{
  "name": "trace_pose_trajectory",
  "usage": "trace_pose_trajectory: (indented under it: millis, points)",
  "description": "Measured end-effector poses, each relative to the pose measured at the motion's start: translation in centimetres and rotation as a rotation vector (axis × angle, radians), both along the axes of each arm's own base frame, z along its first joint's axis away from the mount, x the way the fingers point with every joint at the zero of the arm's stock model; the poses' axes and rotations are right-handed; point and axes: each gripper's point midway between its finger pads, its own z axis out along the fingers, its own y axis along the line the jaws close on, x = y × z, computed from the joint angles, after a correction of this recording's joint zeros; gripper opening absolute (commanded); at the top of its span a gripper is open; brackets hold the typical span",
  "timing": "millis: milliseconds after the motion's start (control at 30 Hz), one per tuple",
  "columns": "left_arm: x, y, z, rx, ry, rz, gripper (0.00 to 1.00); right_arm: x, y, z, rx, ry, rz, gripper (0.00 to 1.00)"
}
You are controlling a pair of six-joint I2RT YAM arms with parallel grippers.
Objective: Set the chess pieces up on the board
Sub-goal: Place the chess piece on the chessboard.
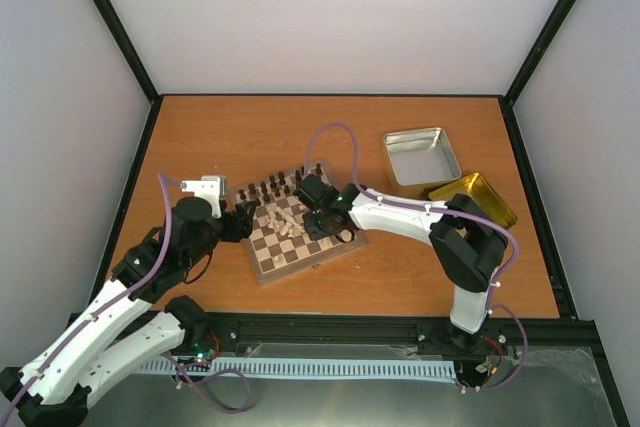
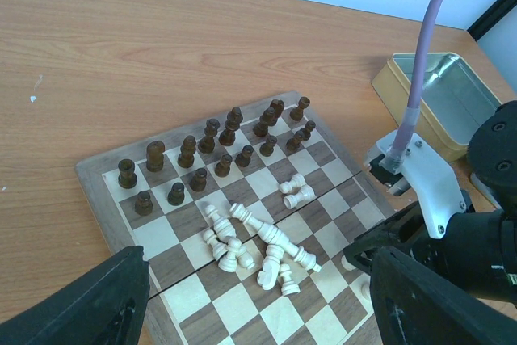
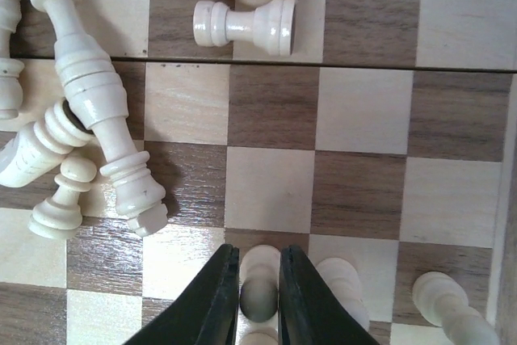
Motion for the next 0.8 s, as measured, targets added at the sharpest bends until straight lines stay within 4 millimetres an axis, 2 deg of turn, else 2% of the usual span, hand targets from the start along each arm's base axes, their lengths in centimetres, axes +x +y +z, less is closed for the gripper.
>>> trace_pose_trajectory:
  millis: [367,467,533,800]
  points:
    - [0.0,0.0,0.0,0.0,0.0,0.0,0.76,-0.6,-0.1,-1.0,-0.023,0.029,0.018,0.24]
    - [0.0,0.0,-0.1,0.002,0.002,0.0,0.76,-0.6,-0.1,-1.0,-0.027,0.027,0.02,0.36]
    - [0.1,0.0,-0.1,0.004,0.005,0.0,0.76,-0.5,-0.2,-0.7,-0.03,0.021,0.013,0.41]
    - [0.0,0.0,-0.1,0.003,0.004,0.0,0.76,2.0,0.3,1.7,-0.02,-0.088,-0.042,0.43]
